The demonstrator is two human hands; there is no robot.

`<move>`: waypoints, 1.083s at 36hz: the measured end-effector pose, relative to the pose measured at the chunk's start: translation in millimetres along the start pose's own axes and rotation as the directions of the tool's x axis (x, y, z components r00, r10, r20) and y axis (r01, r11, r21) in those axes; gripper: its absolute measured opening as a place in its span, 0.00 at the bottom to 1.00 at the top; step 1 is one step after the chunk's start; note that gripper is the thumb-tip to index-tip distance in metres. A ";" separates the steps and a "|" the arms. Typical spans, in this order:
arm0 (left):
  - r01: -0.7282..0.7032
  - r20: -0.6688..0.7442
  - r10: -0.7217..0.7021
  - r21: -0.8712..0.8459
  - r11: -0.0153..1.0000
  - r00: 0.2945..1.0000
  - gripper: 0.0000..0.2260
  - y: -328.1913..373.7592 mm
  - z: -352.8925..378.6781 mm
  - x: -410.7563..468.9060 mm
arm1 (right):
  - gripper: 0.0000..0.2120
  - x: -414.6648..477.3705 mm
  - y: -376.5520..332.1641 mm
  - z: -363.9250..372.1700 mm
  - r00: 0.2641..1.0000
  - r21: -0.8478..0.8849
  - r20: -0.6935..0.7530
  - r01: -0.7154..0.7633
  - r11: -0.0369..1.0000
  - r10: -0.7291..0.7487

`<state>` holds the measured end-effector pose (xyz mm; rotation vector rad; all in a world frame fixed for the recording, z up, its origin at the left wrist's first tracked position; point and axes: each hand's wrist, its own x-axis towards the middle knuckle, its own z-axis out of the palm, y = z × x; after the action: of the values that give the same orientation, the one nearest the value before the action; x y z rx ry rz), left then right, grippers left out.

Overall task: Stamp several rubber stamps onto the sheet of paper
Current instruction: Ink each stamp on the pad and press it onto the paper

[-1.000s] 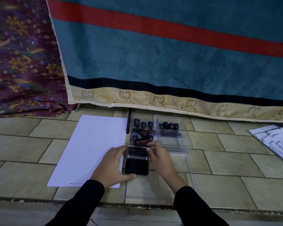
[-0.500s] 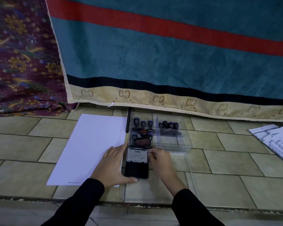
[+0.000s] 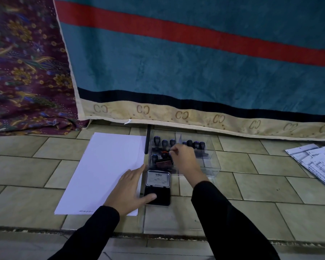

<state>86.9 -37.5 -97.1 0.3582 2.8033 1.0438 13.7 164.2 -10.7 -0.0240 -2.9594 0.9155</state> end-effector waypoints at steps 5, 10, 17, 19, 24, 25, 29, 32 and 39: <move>-0.033 -0.049 0.026 -0.159 0.987 0.998 0.36 -6.3 0.3 -0.4 | 0.10 13.1 -17.3 5.5 0.997 -0.129 0.074 -0.017 0.992 0.027; -0.049 -0.071 0.038 -0.173 0.984 0.997 0.31 -8.6 1.1 1.1 | 0.12 17.4 -30.7 14.8 0.996 -0.285 0.084 0.025 0.958 -0.001; -0.066 -0.103 0.048 -0.183 0.981 0.994 0.30 -9.5 1.5 1.3 | 0.09 17.0 -36.8 24.6 0.999 -0.423 0.046 0.042 0.905 -0.025; -0.068 -0.099 0.051 -0.181 0.981 0.994 0.29 -9.4 1.3 1.1 | 0.09 16.9 -35.0 24.6 0.999 -0.406 0.037 0.028 0.913 -0.014; -0.073 -0.088 0.058 -0.180 0.981 0.994 0.29 -8.5 0.2 0.3 | 0.09 17.6 -29.6 22.0 1.000 -0.233 -0.010 -0.015 0.972 0.013; -0.075 -0.087 0.059 -0.183 0.980 0.994 0.29 -7.9 -0.4 -0.1 | 0.10 17.9 -29.0 21.4 1.000 -0.199 -0.023 -0.010 0.980 0.005; -0.071 -0.068 0.060 -0.178 0.981 0.996 0.29 -4.2 -3.2 -1.6 | 0.13 16.4 -23.9 17.3 0.995 -0.054 -0.086 0.050 0.997 -0.054; -0.038 -0.027 0.035 -0.130 0.991 0.999 0.37 -4.1 -4.0 -0.9 | 0.15 5.6 -19.3 8.3 0.980 0.095 -0.163 0.126 0.987 -0.110; -0.106 0.035 0.105 0.031 0.994 0.994 0.52 -2.8 -5.0 1.7 | 0.14 -52.2 -15.4 -4.9 0.954 0.221 -0.208 0.262 0.939 -0.217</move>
<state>83.8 -42.2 -95.2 0.5285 2.8020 1.0028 66.0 152.8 0.1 0.2451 -2.5893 1.1662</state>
